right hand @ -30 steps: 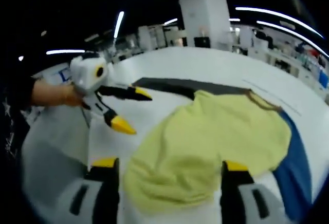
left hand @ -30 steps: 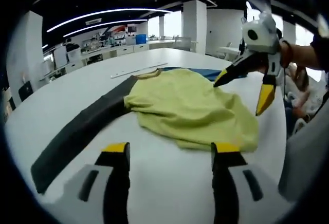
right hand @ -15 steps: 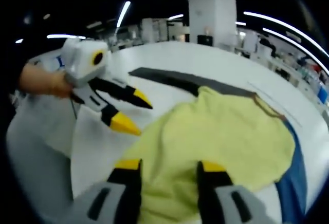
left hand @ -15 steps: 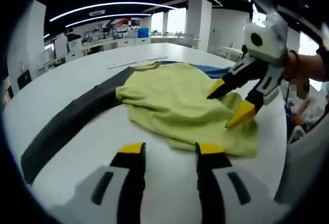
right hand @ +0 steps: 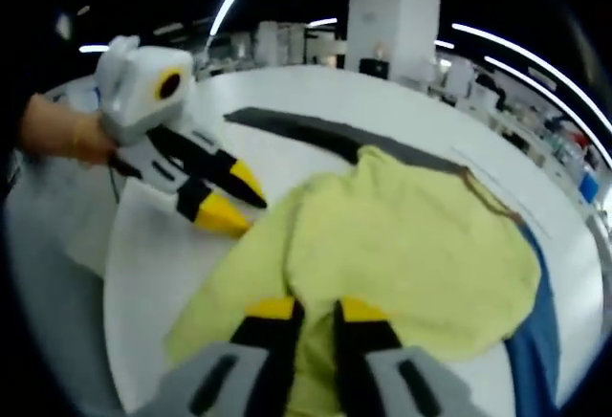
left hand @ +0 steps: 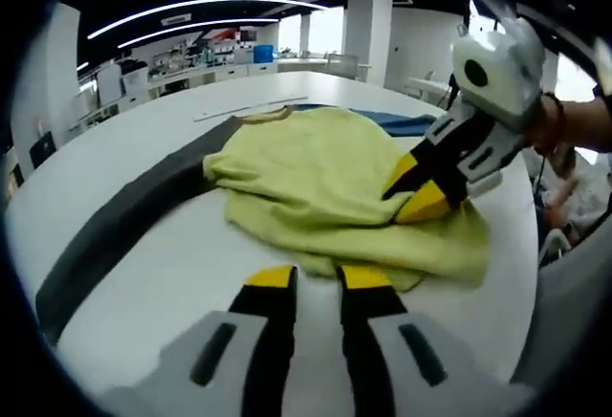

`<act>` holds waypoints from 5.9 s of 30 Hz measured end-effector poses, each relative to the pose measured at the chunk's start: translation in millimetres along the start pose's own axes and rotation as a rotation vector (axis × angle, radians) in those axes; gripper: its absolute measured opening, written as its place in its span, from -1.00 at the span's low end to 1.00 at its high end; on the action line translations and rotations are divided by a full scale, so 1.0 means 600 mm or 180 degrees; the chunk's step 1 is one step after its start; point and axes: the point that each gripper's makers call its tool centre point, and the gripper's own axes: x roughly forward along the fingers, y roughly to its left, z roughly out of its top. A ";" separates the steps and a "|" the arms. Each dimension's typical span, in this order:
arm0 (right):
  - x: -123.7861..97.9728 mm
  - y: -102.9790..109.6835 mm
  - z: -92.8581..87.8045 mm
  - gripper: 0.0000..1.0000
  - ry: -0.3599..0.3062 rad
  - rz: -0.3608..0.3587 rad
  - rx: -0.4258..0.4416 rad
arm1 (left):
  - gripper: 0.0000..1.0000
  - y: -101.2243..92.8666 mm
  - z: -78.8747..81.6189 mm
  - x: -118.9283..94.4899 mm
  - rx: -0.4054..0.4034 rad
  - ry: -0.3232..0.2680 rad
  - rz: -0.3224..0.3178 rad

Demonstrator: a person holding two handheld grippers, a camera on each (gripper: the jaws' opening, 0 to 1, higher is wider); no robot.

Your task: Fold the garment on the visible template until the final outline fits inside the template.

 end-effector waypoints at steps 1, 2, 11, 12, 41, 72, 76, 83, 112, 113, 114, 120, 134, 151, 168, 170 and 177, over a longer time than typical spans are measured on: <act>0.000 -0.001 0.000 -0.83 0.0001 -0.0008 0.0004 | -0.82 -0.001 0.000 0.001 -0.0001 -0.0005 -0.0001; 0.001 -0.002 -0.001 -0.85 0.0000 -0.0013 0.0008 | -0.83 -0.001 0.001 0.002 -0.0014 -0.0006 0.0005; -0.011 -0.016 0.006 -1.00 -0.0083 -0.0039 0.0155 | -0.96 0.001 0.007 0.005 -0.0075 0.0018 0.0041; -0.016 -0.017 0.010 -1.00 -0.0107 -0.0057 0.0162 | -0.96 0.004 0.010 0.002 -0.0079 -0.0003 0.0055; -0.055 -0.100 0.017 -1.00 -0.0263 -0.0598 0.0643 | -0.98 -0.013 0.169 -0.054 -0.0292 -0.0562 0.0124; -0.110 -0.127 -0.035 -0.83 -0.0266 -0.0895 0.1200 | -0.95 -0.110 0.113 0.106 0.0087 -0.0185 -0.0022; -0.112 -0.128 -0.039 -0.81 -0.0268 -0.0918 0.1250 | -0.79 -0.107 0.113 0.091 0.0201 -0.0248 0.0005; -0.123 -0.129 -0.050 -0.82 -0.0237 -0.0957 0.1282 | -0.76 -0.096 0.103 0.055 0.0352 -0.0212 -0.0032; -0.150 -0.119 -0.100 -0.60 -0.0214 -0.0942 0.1569 | -0.79 -0.086 0.088 0.099 -0.0318 -0.0002 -0.0124; -0.149 -0.118 -0.101 -0.58 -0.0204 -0.0927 0.1578 | -0.79 -0.086 0.086 0.100 -0.0289 0.0017 -0.0112; -0.148 -0.119 -0.102 -0.57 -0.0202 -0.0923 0.1585 | -0.78 -0.086 0.085 0.102 -0.0215 0.0041 -0.0084; -0.148 -0.111 -0.104 -0.54 -0.0224 -0.0867 0.1699 | -0.77 -0.080 0.079 0.109 -0.0022 0.0133 0.0039; -0.146 -0.099 -0.112 -0.55 -0.0166 -0.0868 0.1729 | -1.00 -0.072 0.077 0.085 -0.0243 0.0036 0.0144; -0.148 -0.093 -0.105 -0.55 -0.0201 -0.0855 0.1717 | -1.00 -0.049 0.094 -0.037 -0.0547 -0.0261 0.0591; -0.149 -0.086 -0.102 -0.55 -0.0197 -0.0819 0.1722 | -1.00 -0.038 0.048 -0.119 -0.0896 -0.0196 0.1143; -0.149 -0.083 -0.101 -0.55 -0.0201 -0.0813 0.1728 | -1.00 -0.040 0.035 -0.122 -0.0962 -0.0099 0.1163; -0.145 -0.084 -0.102 -0.53 -0.0199 -0.0783 0.1782 | -1.00 -0.034 -0.005 -0.134 -0.0937 0.0116 0.1278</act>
